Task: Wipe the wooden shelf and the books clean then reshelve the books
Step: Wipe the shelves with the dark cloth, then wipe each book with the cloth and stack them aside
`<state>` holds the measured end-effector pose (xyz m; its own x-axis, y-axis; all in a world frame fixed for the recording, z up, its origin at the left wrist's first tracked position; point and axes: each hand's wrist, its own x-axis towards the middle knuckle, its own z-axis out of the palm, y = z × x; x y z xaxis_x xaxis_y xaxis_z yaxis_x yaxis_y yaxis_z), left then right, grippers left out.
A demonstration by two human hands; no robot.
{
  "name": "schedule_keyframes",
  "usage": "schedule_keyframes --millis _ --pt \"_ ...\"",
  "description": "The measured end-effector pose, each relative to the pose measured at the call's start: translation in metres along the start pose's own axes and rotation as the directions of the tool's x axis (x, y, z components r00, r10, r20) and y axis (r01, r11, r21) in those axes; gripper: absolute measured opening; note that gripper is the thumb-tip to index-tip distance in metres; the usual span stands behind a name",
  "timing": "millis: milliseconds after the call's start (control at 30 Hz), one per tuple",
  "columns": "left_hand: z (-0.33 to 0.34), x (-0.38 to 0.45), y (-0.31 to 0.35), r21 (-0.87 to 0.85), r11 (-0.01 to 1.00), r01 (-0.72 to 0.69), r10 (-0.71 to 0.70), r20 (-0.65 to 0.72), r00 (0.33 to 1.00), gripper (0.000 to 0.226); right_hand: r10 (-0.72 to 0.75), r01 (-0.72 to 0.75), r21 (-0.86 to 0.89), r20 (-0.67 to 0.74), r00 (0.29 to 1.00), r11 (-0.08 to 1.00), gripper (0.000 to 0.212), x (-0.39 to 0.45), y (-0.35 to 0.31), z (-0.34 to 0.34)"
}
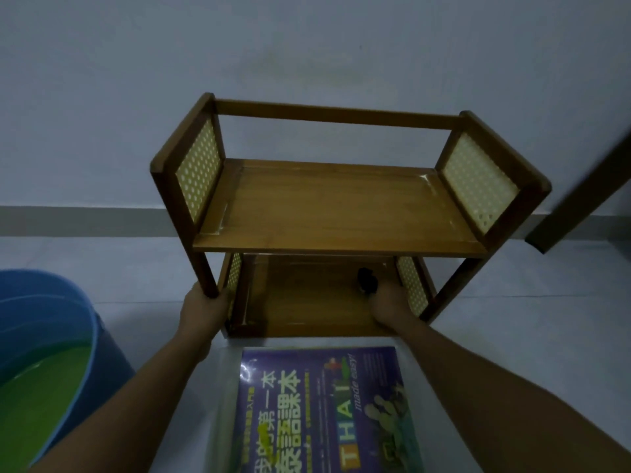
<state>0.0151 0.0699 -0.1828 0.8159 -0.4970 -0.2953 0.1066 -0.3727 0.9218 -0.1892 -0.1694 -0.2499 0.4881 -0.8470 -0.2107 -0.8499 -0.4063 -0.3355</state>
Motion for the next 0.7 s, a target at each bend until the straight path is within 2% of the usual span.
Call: schedule_keyframes --millis 67,133,233,333,400,500,533,700 --pt "-0.008 -0.011 -0.001 0.084 0.996 -0.006 0.003 0.028 1.0 0.051 -0.066 0.077 0.199 -0.063 0.996 0.977 0.039 -0.015 0.002 -0.027" --pt "-0.015 -0.031 -0.001 0.161 0.987 0.003 0.0 -0.014 1.0 0.075 -0.169 0.217 0.301 -0.179 0.969 0.929 0.042 -0.049 -0.002 -0.055" --pt "-0.02 -0.072 -0.006 0.261 0.965 -0.01 0.028 -0.067 0.997 0.076 -0.286 0.358 0.383 -0.233 0.929 0.852 0.046 -0.103 -0.005 -0.073" --pt "-0.026 -0.115 -0.019 0.314 0.949 -0.031 0.04 -0.02 0.999 0.074 -0.246 0.325 0.425 -0.23 0.942 0.845 0.05 -0.155 -0.004 -0.076" --pt "-0.03 -0.141 -0.026 0.358 0.932 -0.062 0.037 0.074 0.997 0.074 -0.203 0.293 0.441 -0.239 0.949 0.848 0.05 -0.184 -0.002 -0.075" --pt "-0.041 -0.177 -0.035 0.332 0.923 -0.197 0.104 0.277 0.955 0.05 -0.228 0.291 0.385 -0.2 0.953 0.876 0.05 -0.212 0.005 -0.073" --pt "-0.046 -0.186 -0.039 0.316 0.917 -0.244 0.132 0.336 0.932 0.049 -0.242 0.294 0.349 -0.186 0.952 0.89 0.051 -0.218 0.008 -0.072" --pt "-0.054 -0.185 -0.076 0.394 0.857 -0.333 0.116 0.482 0.868 0.089 -0.313 0.328 0.095 -0.144 0.939 0.94 0.054 -0.229 0.016 -0.053"
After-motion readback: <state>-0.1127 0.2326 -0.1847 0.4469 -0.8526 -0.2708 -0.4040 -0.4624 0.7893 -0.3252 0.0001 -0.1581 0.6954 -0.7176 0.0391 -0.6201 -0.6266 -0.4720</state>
